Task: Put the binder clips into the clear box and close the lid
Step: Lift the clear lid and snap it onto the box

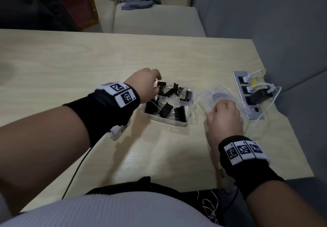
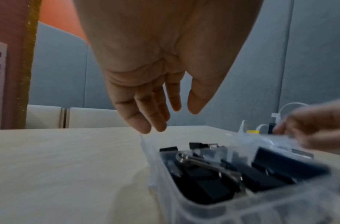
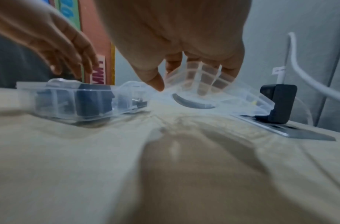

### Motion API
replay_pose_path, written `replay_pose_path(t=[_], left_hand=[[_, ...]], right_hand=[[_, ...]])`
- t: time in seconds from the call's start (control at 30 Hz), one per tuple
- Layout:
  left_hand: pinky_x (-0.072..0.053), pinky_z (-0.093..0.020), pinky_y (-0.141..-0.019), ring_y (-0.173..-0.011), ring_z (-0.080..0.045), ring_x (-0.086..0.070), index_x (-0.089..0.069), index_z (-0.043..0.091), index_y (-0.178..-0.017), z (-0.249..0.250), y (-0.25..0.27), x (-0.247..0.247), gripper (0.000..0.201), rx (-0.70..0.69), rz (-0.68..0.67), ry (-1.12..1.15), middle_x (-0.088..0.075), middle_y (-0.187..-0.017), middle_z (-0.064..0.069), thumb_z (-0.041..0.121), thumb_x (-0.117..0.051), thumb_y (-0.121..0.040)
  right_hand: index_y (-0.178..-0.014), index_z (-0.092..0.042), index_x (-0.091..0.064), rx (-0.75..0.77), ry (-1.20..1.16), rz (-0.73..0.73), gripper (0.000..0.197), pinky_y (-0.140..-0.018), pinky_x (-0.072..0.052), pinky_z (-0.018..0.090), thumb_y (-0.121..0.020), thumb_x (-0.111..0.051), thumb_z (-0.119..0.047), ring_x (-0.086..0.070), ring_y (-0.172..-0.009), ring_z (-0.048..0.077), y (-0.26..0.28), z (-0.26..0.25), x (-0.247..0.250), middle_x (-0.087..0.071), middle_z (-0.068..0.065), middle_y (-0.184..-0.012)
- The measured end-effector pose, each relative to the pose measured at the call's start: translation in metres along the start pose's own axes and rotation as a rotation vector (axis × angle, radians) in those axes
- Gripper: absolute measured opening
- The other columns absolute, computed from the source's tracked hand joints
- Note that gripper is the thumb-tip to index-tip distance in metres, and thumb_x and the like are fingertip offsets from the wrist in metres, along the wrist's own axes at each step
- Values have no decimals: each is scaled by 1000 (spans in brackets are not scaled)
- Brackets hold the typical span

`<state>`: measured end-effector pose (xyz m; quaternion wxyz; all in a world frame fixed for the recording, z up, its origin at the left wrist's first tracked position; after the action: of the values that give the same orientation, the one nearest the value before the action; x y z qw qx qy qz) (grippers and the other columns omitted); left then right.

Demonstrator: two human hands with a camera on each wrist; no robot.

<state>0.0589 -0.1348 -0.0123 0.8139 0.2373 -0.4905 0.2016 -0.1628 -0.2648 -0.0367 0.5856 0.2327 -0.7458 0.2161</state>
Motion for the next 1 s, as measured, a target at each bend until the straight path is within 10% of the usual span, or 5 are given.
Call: replay_pose_path(t=[0.3, 0.57, 0.7, 0.9, 1.0], left_hand=[[-46, -38, -93, -105, -27, -57, -52, 21, -127, -18, 15, -7, 38, 5, -30, 32, -50, -125, -10, 29, -56, -90], [-47, -32, -85, -96, -17, -63, -30, 15, -143, -10, 23, 21, 56, -17, 104, 479, -62, -116, 2, 42, -44, -96], [-56, -44, -82, -78, -26, -70, -40, 15, -134, -23, 26, 27, 50, 67, 148, 568, -74, -85, -6, 35, -57, -91], [-57, -37, -77, -70, -20, -70, -30, 17, -143, -36, 24, 14, 68, 151, 92, 419, -75, -84, -5, 36, -64, -87], [-52, -32, -84, -83, -21, -67, -41, 15, -140, -42, 16, 10, 56, 180, 110, 331, -75, -95, -3, 30, -61, -90]], right_hand=[[-103, -5, -47, 69, -709, 416, 15, -74, -45, 24, -95, -47, -17, -59, -92, 12, -10, -30, 81, -56, 1, -110], [-106, -16, -52, -127, -1310, 85, 12, -60, -50, 19, -100, -42, -18, -70, -75, 11, -16, -66, 64, -71, 3, -89], [-115, -15, -54, -221, -1217, -62, 21, -50, -49, 19, -100, -42, -23, -68, -66, 8, -18, -63, 41, -71, 3, -90], [-121, -24, -52, -274, -860, -215, 29, -55, -52, 19, -95, -43, -15, -69, -80, 10, -14, -51, 3, -64, -1, -104], [-114, -20, -57, -240, -660, -285, 28, -77, -58, 35, -88, -49, -13, -68, -84, 20, -8, -50, -17, -69, 6, -101]])
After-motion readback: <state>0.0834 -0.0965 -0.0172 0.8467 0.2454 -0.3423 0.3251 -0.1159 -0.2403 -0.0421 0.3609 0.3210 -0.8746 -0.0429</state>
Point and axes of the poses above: each hand's wrist, its own y-axis away from the middle knuckle, its own x-axis out of the back of the hand, z = x × y, the point moved 7 cm from there along -y, towards the middle knuckle
